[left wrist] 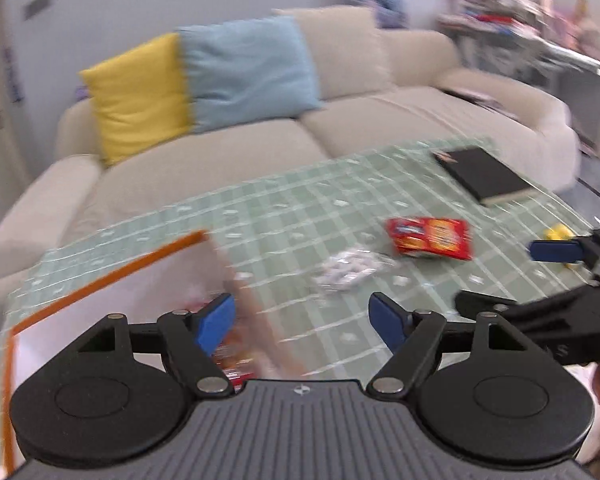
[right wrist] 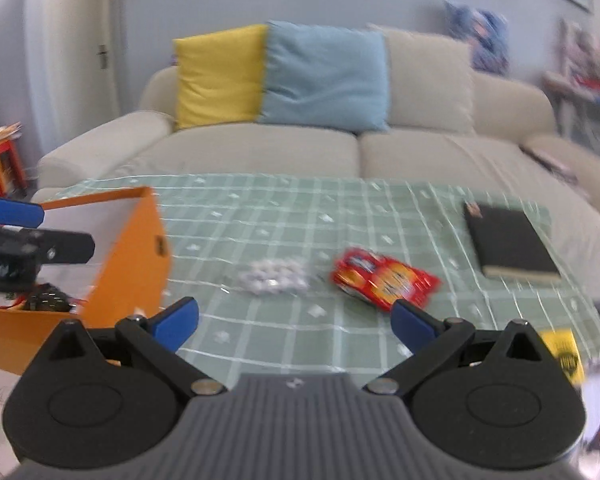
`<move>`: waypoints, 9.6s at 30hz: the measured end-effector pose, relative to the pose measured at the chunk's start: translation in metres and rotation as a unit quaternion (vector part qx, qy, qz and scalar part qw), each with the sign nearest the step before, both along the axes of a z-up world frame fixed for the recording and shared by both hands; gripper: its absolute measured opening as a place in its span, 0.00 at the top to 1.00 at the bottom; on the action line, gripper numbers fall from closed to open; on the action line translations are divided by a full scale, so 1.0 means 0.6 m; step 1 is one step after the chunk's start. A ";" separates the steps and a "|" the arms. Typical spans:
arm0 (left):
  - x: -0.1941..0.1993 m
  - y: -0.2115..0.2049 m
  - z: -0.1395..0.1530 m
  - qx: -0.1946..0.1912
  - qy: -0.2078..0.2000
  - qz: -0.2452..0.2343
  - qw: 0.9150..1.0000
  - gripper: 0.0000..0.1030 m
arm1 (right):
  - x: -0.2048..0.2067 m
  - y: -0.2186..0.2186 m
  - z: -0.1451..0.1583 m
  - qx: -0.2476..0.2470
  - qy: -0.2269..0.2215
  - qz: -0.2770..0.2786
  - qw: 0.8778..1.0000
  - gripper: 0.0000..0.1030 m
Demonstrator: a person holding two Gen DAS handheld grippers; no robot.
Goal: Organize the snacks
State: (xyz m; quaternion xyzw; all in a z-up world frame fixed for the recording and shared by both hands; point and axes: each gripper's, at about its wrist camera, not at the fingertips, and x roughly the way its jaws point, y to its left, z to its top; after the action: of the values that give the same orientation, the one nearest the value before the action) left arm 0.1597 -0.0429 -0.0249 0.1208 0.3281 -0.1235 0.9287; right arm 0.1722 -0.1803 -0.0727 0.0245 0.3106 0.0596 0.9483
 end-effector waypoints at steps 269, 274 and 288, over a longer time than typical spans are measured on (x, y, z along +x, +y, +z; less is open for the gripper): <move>-0.211 0.099 0.065 -0.003 -0.017 0.211 0.977 0.07 | -0.205 0.096 0.141 -0.061 -0.036 0.004 0.997 0.04; -0.210 0.103 0.060 -0.009 -0.009 0.216 0.976 0.07 | -0.207 0.106 0.133 -0.065 -0.027 0.014 0.997 0.04; -0.210 0.104 0.066 -0.016 -0.006 0.215 0.976 0.07 | -0.210 0.112 0.136 -0.075 -0.032 0.020 0.996 0.04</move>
State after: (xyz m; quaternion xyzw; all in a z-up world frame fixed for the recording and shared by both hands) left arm 0.0338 0.0196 0.0144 0.0330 0.3388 0.0744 0.9373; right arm 0.0461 -0.1128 0.0091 -0.0546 0.2842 0.0556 0.9556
